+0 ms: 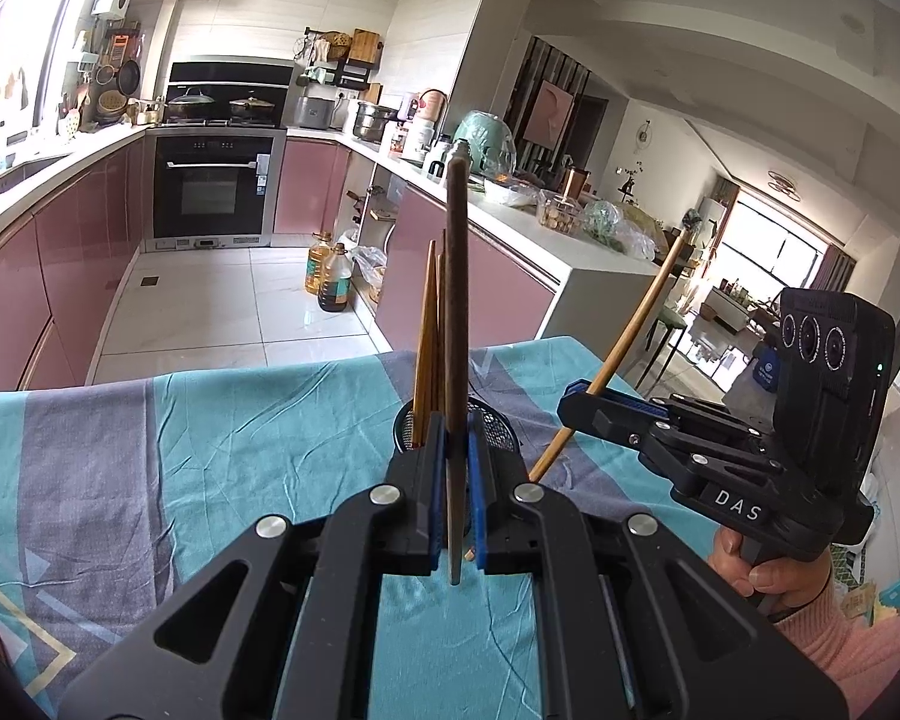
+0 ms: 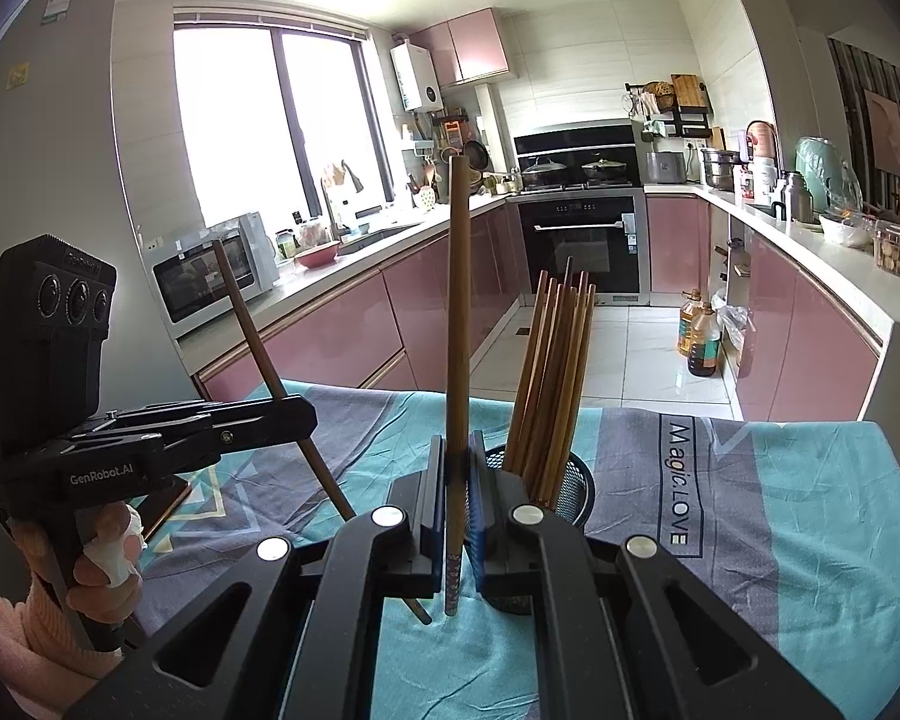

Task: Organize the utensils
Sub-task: 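Carry the left tool's chopstick over the mesh cup while the right tool follows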

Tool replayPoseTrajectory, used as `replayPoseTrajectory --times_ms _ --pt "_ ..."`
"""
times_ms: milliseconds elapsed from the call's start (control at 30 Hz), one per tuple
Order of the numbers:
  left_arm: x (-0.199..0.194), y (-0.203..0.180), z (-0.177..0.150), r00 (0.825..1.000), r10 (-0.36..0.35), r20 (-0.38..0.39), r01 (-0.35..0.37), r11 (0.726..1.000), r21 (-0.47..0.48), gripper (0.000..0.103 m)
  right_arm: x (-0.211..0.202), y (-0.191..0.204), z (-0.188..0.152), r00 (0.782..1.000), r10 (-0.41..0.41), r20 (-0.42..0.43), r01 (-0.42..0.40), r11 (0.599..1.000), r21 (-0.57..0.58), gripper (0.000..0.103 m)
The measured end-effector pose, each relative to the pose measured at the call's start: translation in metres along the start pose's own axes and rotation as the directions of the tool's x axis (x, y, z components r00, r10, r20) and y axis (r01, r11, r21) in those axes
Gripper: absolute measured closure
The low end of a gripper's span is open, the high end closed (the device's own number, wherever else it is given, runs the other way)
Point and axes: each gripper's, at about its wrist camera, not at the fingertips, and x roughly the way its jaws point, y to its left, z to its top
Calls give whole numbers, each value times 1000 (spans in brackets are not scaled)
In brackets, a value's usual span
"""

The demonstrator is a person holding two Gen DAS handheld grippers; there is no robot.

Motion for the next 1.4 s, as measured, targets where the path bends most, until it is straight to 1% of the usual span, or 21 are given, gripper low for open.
replayPoseTrajectory --times_ms 667,1400 --pt "-4 -9 6 1000 11 17 -12 999 34 95 1 1 5 1000 0 4 0 1000 -7 97" --pt "-20 -21 17 998 4 64 -10 996 83 95 -7 4 22 999 3 49 -1 999 -42 97"
